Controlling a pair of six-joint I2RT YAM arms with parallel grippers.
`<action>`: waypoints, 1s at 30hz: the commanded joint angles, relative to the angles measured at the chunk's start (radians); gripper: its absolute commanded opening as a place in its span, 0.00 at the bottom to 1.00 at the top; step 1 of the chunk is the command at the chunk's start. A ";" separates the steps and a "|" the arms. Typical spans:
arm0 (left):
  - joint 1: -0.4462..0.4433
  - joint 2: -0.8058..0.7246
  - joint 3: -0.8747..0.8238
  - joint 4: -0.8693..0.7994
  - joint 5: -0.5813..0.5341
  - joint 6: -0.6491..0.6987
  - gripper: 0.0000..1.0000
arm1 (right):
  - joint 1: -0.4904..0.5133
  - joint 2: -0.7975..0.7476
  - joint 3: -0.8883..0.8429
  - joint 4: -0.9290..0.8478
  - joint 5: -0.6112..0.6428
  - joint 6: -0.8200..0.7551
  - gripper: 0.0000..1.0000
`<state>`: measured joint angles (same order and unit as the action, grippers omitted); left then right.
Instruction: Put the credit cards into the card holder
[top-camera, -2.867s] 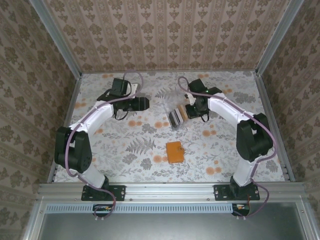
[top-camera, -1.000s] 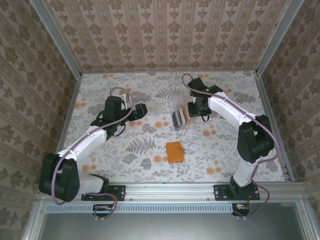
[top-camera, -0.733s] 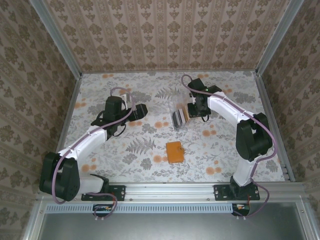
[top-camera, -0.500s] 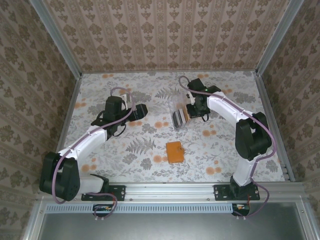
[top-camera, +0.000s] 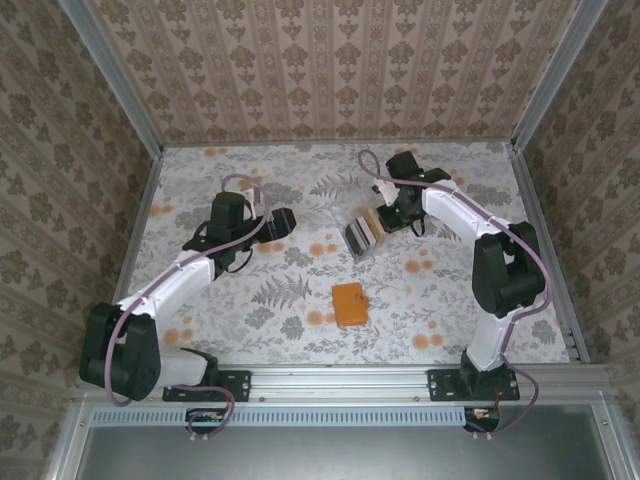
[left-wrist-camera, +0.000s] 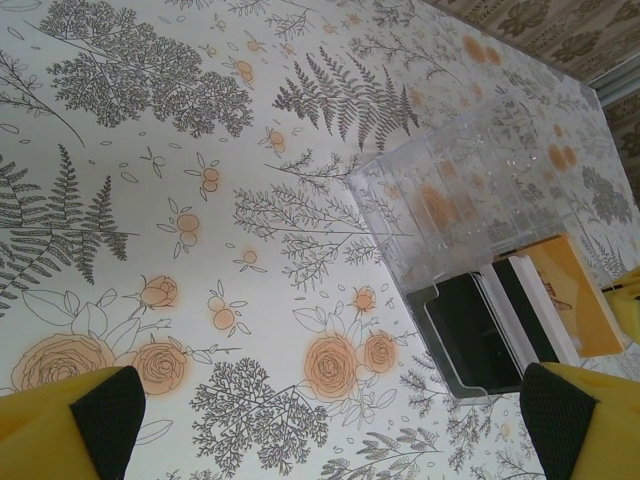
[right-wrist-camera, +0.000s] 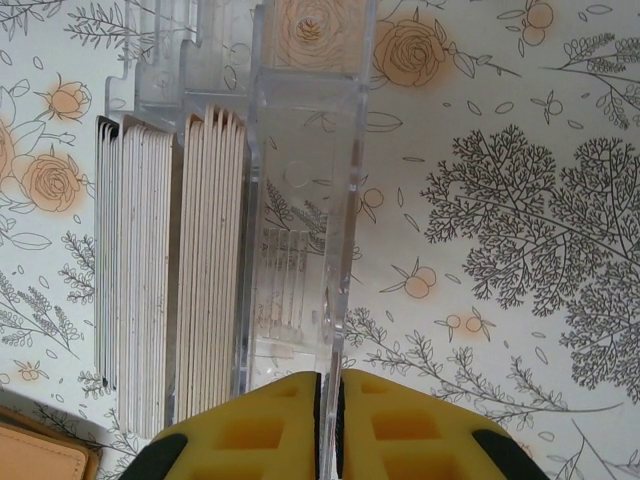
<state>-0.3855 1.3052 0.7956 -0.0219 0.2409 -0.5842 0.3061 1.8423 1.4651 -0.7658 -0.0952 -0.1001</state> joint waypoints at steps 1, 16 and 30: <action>0.002 0.013 0.046 -0.017 0.020 -0.009 1.00 | -0.010 0.049 0.051 -0.033 -0.041 -0.063 0.14; 0.002 0.003 0.039 0.019 -0.005 -0.007 1.00 | -0.011 -0.025 0.103 -0.087 0.053 0.070 0.42; -0.008 0.060 0.040 0.077 0.070 -0.080 1.00 | 0.125 0.014 0.158 -0.119 0.285 0.272 0.64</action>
<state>-0.3752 1.3388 0.8078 0.0143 0.2615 -0.6365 0.4049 1.8275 1.5799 -0.8337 0.0570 0.1146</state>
